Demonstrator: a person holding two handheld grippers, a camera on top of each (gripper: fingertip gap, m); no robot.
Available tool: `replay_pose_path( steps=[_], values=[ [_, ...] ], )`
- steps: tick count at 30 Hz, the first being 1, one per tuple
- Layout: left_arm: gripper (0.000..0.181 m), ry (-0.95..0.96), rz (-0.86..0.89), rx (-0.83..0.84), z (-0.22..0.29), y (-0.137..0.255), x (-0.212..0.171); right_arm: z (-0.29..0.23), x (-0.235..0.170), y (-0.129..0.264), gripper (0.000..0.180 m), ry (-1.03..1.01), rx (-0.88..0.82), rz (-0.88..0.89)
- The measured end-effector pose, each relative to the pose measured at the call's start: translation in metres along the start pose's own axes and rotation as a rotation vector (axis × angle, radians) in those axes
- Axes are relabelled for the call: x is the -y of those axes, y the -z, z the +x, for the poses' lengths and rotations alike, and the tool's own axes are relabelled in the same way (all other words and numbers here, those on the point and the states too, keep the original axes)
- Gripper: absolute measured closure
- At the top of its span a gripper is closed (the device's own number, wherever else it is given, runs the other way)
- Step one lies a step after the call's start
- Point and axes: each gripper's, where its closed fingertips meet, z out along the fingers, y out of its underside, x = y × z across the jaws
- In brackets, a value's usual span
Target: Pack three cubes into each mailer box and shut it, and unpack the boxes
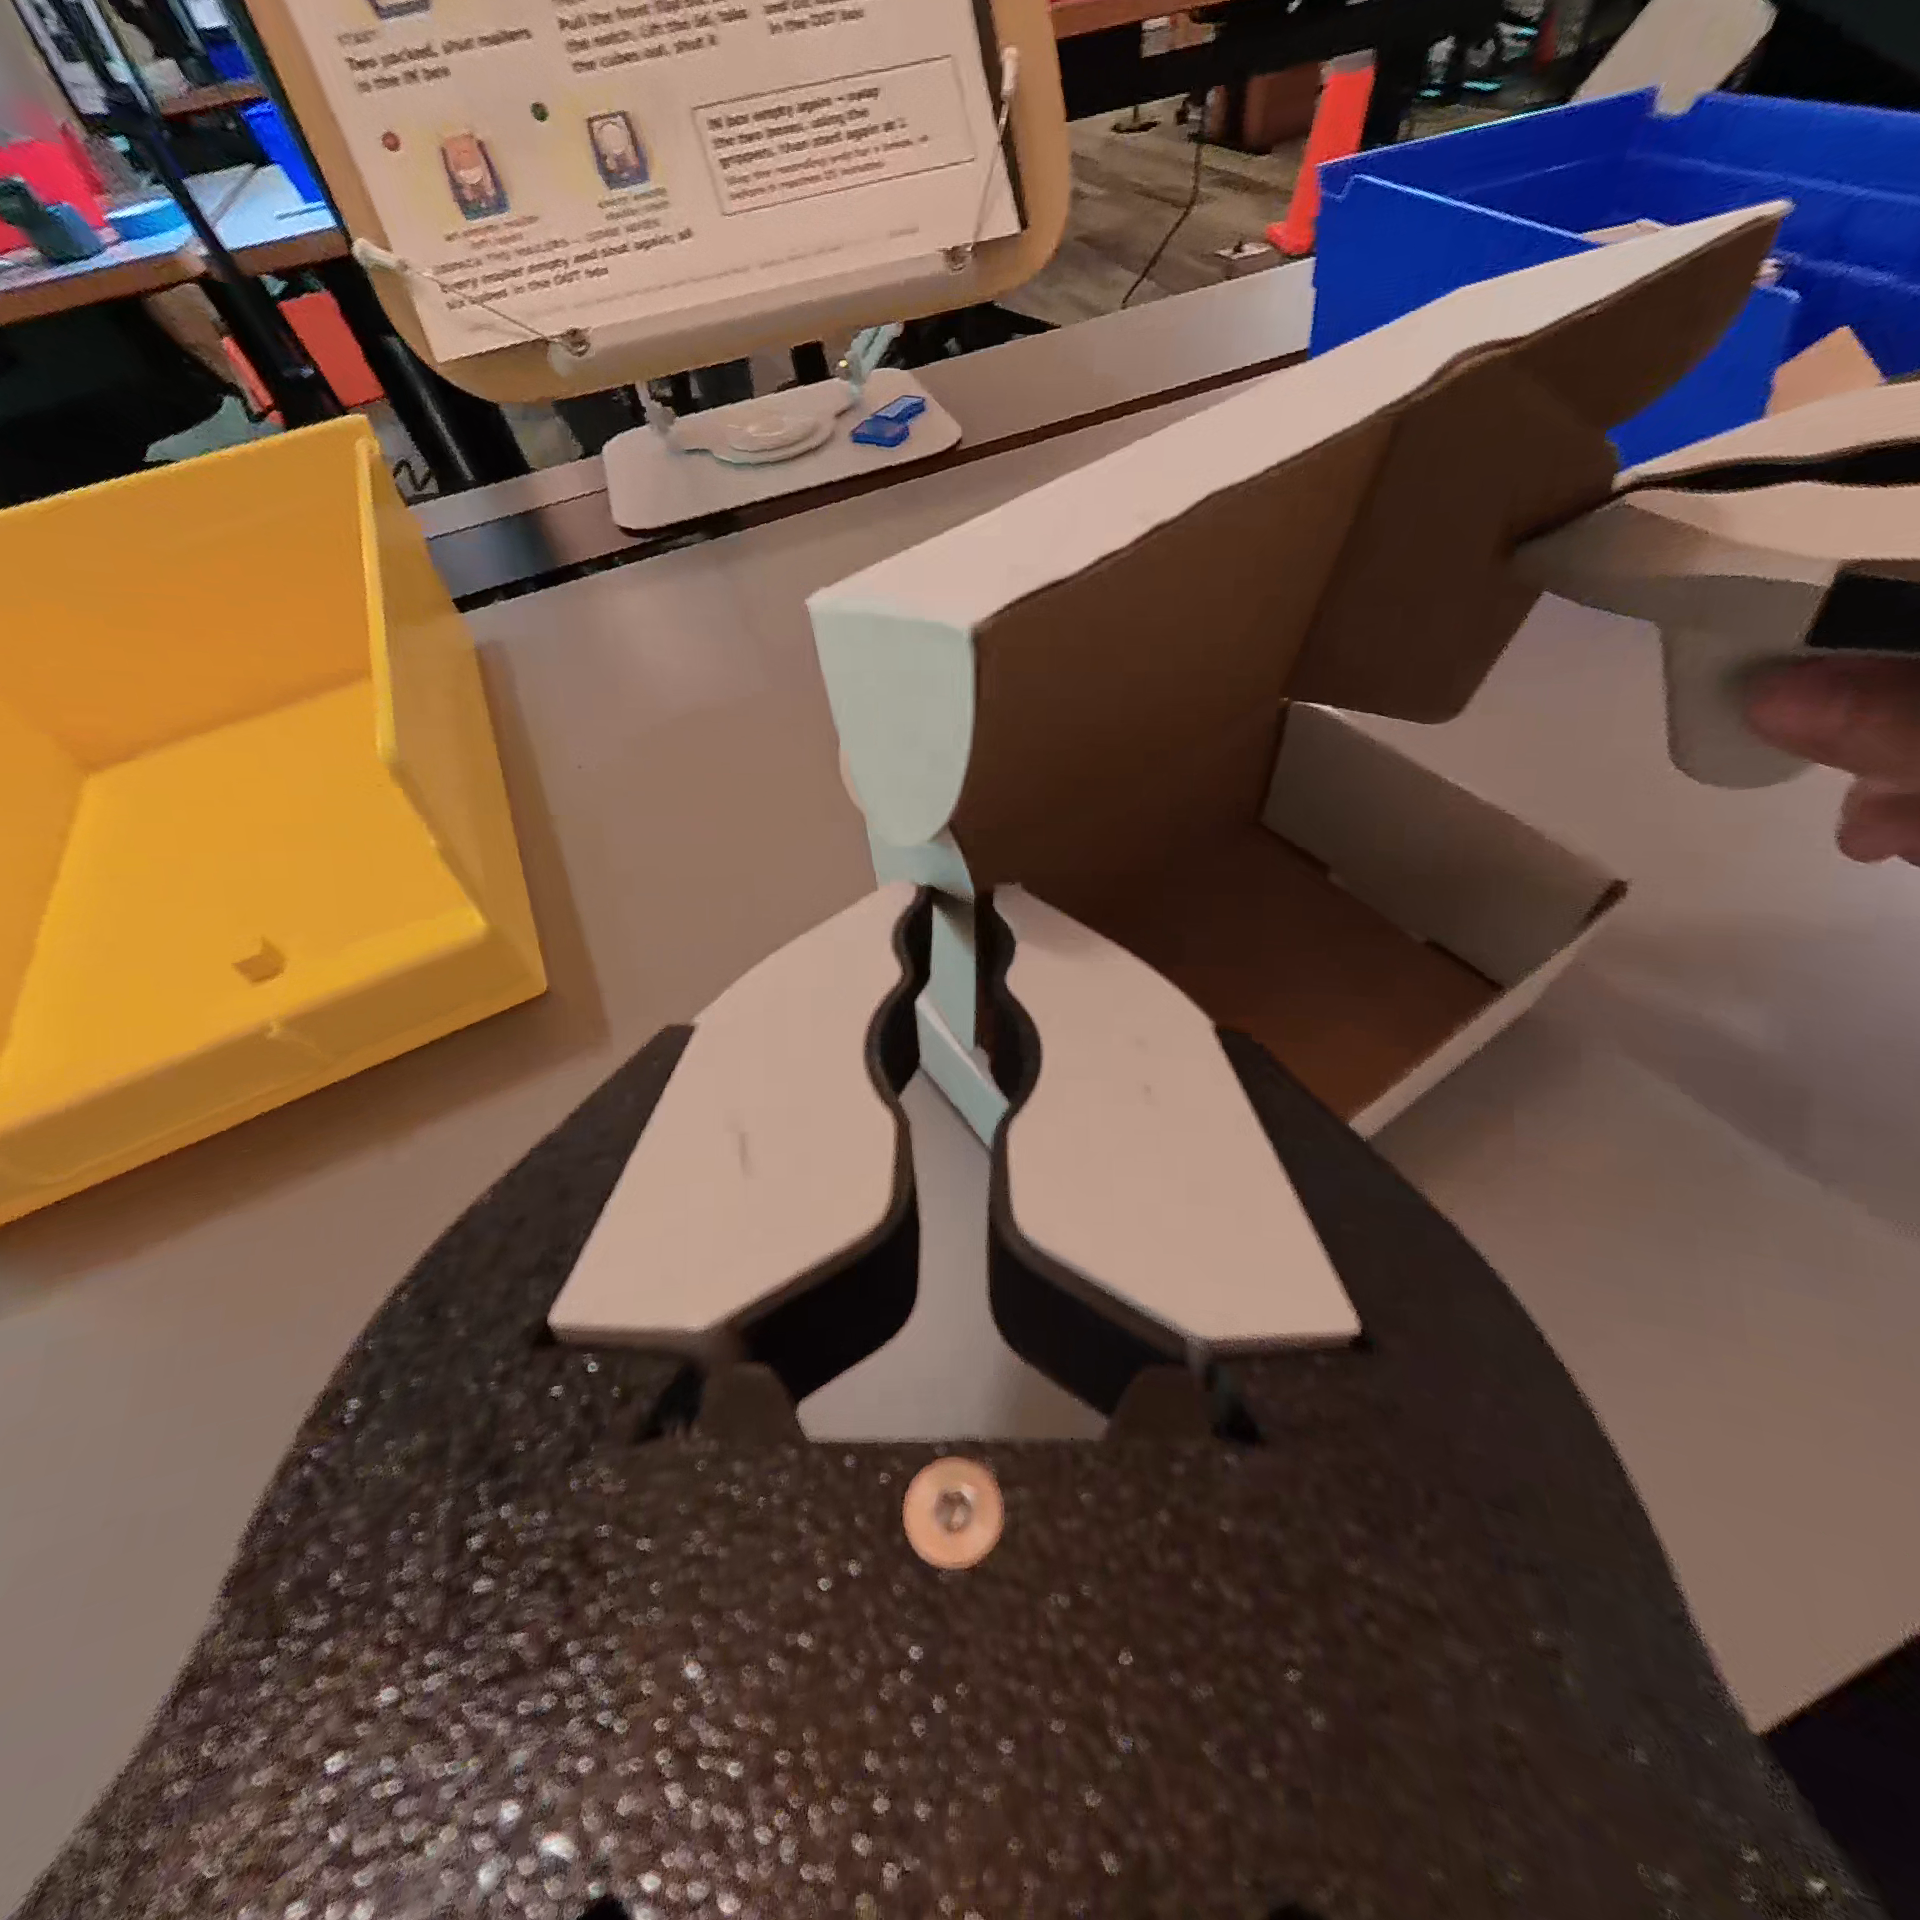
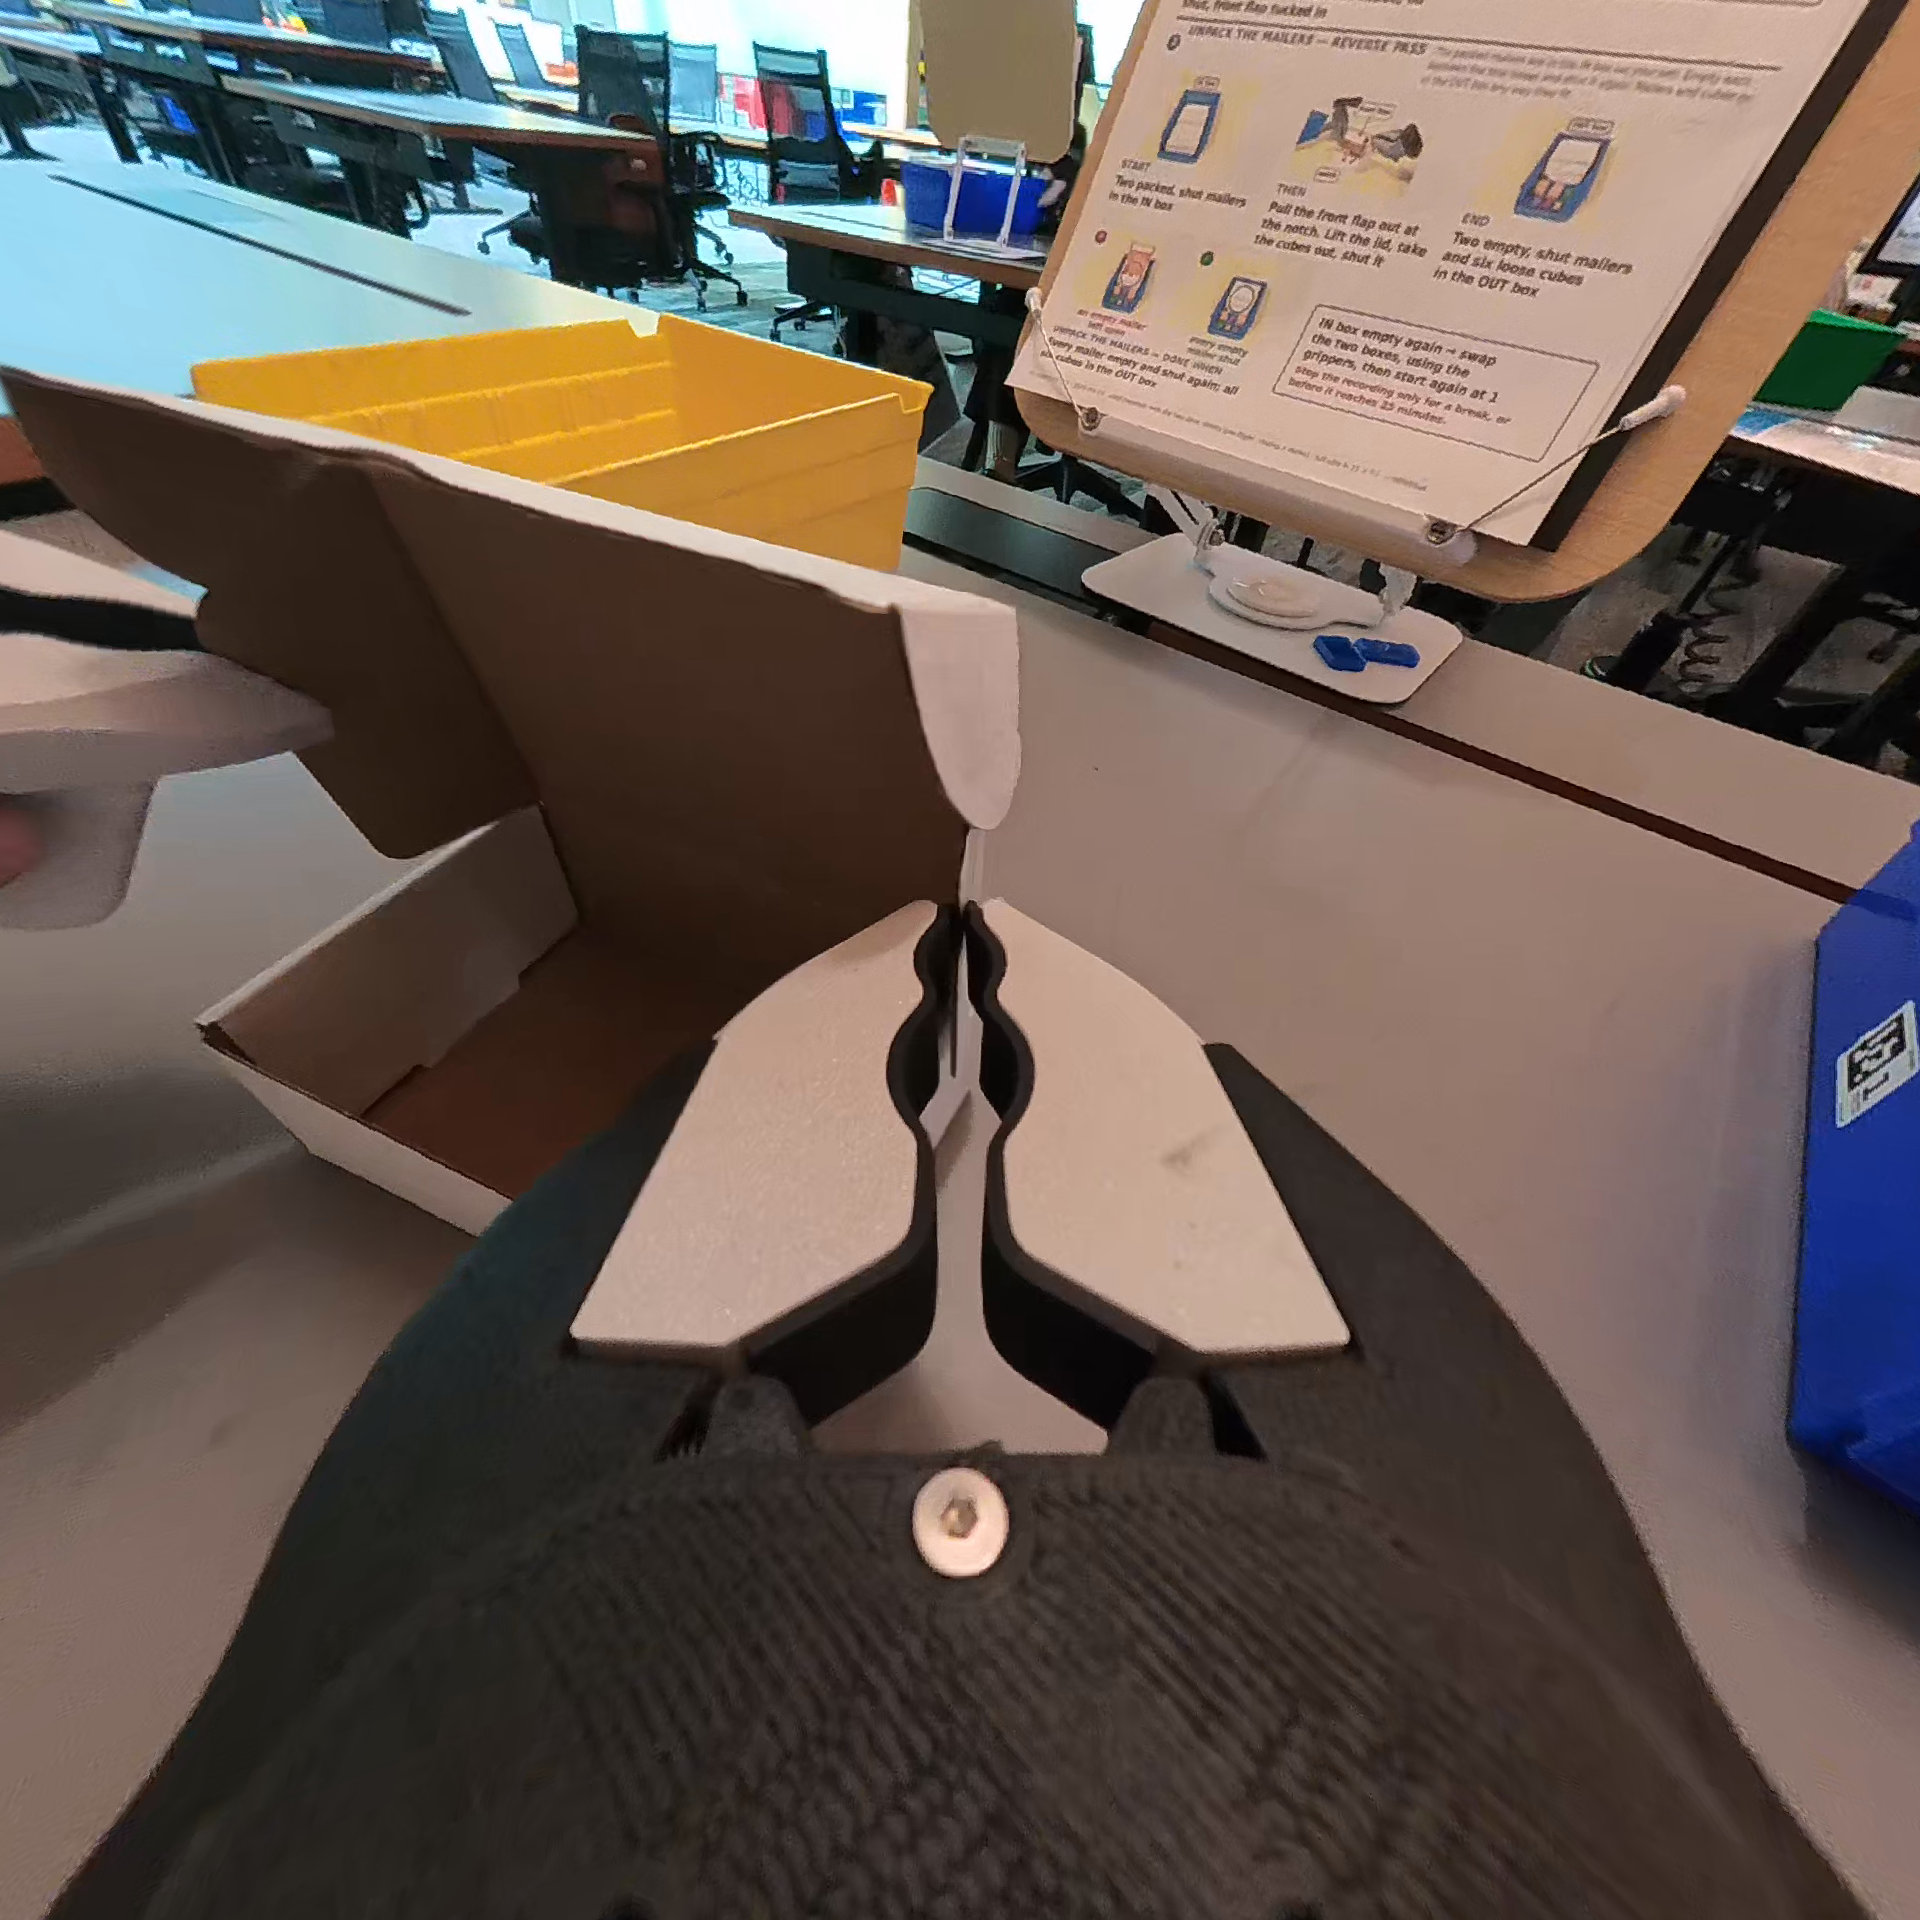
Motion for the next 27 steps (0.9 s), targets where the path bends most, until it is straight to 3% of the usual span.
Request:
replay_pose_path(
  steps=[8, 12, 18, 21, 23, 27],
  values=[
    [0.173, 0.032, 0.055, 0.099, 0.002, -0.009, -0.003, -0.018, -0.004, -0.009, 0.174, -0.05, -0.038, 0.009],
    [0.173, -0.035, 0.021, 0.093, 0.009, -0.008, -0.017, -0.017, -0.019, -0.005, 0.176, 0.034, -0.074, -0.042],
    [0.172, -0.074, -0.043, 0.03, 0.022, 0.0, -0.037, -0.021, -0.039, 0.008, 0.176, 0.08, 0.004, -0.137],
    [0.166, -0.075, -0.033, -0.031, 0.031, 0.004, -0.039, -0.018, -0.038, 0.02, 0.143, 0.091, -0.041, -0.132],
    [0.161, -0.097, -0.047, -0.049, 0.033, 0.005, -0.042, -0.01, -0.026, 0.032, 0.122, 0.234, -0.166, -0.074],
    [0.152, -0.144, -0.046, -0.082, 0.039, 0.004, -0.044, -0.023, 0.01, 0.045, 0.118, 0.673, -0.261, 0.089]
  ],
)
